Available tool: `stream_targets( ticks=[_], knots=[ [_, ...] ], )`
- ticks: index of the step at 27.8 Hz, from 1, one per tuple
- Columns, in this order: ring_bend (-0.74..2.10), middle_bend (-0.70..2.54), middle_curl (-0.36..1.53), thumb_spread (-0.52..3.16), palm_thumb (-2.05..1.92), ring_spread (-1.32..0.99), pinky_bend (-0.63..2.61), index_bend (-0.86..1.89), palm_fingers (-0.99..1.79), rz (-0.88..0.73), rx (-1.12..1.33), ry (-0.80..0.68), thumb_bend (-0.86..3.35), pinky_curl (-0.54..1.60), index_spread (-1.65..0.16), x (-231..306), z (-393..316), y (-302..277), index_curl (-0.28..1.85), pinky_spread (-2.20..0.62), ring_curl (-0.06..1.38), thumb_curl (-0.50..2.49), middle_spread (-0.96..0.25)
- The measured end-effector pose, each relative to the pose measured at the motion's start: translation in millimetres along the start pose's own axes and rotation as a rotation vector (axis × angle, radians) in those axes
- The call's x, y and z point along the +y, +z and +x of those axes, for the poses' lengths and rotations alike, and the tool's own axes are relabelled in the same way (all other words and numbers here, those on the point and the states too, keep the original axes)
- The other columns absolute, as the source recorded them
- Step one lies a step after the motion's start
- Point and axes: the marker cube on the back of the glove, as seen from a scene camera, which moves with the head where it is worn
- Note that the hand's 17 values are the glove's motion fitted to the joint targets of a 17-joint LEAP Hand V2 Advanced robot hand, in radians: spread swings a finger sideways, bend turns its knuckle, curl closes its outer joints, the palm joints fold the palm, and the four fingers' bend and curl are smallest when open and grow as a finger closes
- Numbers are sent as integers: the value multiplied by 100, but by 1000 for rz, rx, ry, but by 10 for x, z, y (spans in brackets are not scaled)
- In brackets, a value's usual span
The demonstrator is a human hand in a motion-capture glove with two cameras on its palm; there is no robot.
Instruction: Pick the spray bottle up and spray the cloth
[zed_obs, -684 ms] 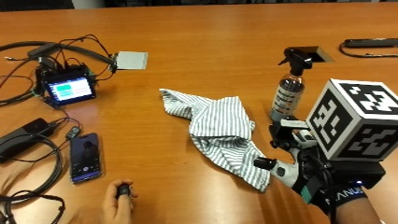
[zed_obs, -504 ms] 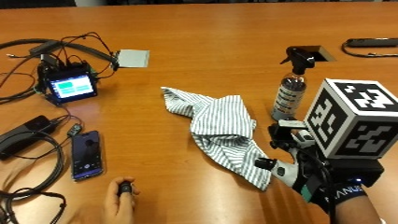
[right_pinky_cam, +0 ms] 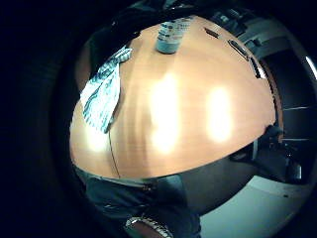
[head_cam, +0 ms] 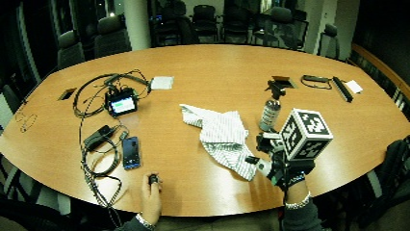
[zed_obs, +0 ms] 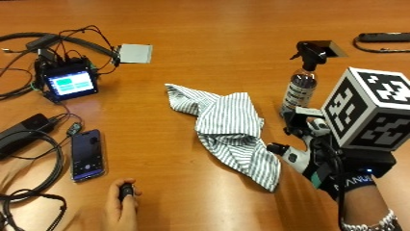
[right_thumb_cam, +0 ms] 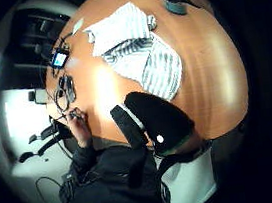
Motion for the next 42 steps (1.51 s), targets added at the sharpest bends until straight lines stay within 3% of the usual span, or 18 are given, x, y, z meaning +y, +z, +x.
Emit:
stream_targets(
  ticks=[7,20,35,42],
  knots=[
    [28,19,21,110,43,-1,25,23,52,61,-47,91,10,23,-38,-524,115,38,29,25,20,19,-2],
    [34,22,29,123,56,-3,22,15,75,356,-201,290,11,27,-35,-1496,451,145,31,22,26,25,-2],
    [30,29,36,119,76,-8,15,19,85,486,-779,369,13,28,-31,-1866,565,451,32,19,29,33,-8],
    [35,32,39,111,83,-13,12,24,107,621,-835,312,11,25,-30,-2026,566,525,37,12,32,37,-15]
  ],
)
